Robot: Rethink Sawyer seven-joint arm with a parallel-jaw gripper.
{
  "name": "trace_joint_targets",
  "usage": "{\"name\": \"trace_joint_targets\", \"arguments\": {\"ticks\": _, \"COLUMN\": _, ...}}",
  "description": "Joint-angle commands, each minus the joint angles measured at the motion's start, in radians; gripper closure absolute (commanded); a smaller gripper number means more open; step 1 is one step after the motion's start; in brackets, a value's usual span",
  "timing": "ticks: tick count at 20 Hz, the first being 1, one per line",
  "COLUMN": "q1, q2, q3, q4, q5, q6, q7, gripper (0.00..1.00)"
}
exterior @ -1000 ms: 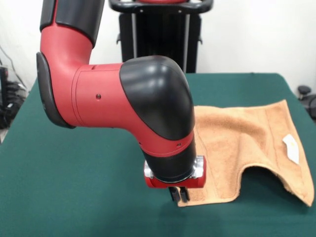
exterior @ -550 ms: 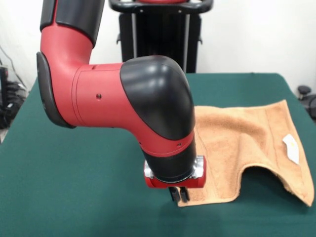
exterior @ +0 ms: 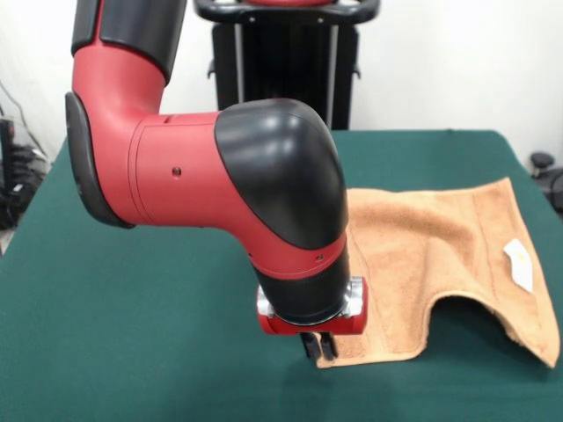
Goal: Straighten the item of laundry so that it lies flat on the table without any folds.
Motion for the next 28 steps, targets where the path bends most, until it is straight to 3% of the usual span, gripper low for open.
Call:
{"name": "trace_joint_targets", "arguments": {"ticks": 1, "q1": 0.001, "q2": 0.014, "q3": 0.036, "q4": 0.052, "q5": -0.073, "q6": 0.010, "q7": -0.142, "gripper": 1.00}}
{"name": "trace_joint_targets", "arguments": {"ticks": 28, "q1": -0.048, "q2": -0.022, "q3": -0.002, "q4": 0.081, "q5": -0.119, "q6": 0.026, "q7": -0.190, "gripper": 1.00}}
